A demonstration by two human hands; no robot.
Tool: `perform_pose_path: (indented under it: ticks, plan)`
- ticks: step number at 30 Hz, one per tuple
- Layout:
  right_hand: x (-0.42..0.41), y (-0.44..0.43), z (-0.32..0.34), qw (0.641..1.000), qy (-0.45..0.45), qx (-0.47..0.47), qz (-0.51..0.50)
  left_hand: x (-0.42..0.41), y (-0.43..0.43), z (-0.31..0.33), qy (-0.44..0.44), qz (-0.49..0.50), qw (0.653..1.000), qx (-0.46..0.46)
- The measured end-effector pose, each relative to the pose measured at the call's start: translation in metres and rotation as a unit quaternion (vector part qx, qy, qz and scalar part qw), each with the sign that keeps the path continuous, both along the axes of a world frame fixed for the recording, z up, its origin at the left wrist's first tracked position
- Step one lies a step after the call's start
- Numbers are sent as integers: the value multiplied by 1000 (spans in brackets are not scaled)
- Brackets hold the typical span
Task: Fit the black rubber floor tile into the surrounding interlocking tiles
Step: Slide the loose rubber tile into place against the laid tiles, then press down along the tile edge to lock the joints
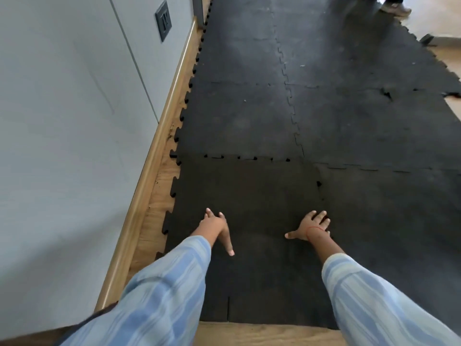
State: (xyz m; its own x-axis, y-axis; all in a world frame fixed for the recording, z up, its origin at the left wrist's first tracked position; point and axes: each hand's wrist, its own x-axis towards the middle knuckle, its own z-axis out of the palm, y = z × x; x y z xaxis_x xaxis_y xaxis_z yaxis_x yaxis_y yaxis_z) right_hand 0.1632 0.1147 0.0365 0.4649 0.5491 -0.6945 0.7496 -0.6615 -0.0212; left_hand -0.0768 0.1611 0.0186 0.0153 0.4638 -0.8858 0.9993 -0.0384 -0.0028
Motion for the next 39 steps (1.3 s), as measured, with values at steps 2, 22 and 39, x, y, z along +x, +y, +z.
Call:
perform_pose_path:
  ticks: [2,22,39]
  plan:
    - [-6,15,3,1000,-2,-4,-26,4,8,4,-7,-4,1000,1]
    - [30,71,-17,999,-15,28,8,17,12,-18,75,-53,992,88]
    - [12,67,-9,999,-22,42,12,-16,13,-4,28,-43,994,95]
